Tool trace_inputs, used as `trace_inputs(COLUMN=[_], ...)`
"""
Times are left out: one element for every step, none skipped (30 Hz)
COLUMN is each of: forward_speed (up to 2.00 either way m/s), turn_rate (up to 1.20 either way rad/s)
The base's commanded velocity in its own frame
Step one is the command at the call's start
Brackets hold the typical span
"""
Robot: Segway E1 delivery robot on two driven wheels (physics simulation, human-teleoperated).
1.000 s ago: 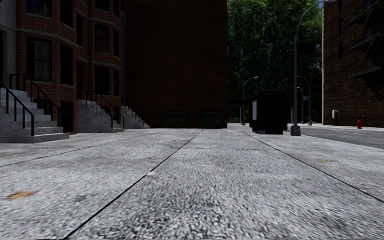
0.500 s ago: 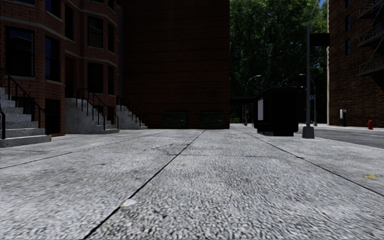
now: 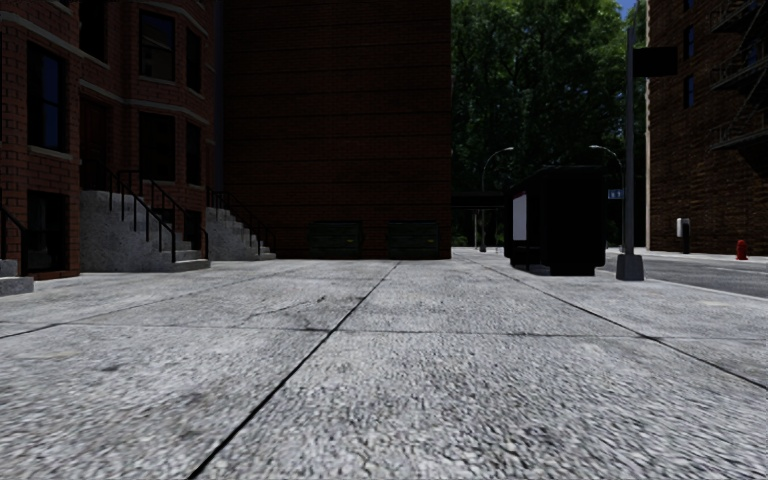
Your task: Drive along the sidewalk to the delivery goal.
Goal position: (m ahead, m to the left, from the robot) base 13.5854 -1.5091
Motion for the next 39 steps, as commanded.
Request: trace_inputs(forward_speed=[2.0, 2.0, 2.0, 2.0, 2.0, 2.0, 2.0, 2.0, 2.0, 2.0, 2.0, 2.0, 2.0, 2.0, 2.0, 2.0, 2.0, 2.0, 2.0, 2.0, 2.0, 2.0, 2.0, 2.0, 2.0, 2.0, 2.0, 2.0, 2.0, 2.0, 2.0, 2.0, 2.0, 2.0, 2.0, 2.0, 2.0, 2.0, 2.0], turn_rate=[0.0, 0.0, 0.0, 0.0, 0.0, 0.0, 0.0, 0.0, 0.0, -0.01, -0.01, -0.45, -0.55, -0.58, -0.58, -0.13, 0.0, 0.0, 0.0, 0.0, 0.0, 0.0, 0.0, 0.0, 0.0, 0.0, 0.0, 0.0, 0.0, -0.41, -0.43, -0.43, -0.44, -0.44, -0.44, -0.44, -0.34, 0.0, 0.0])
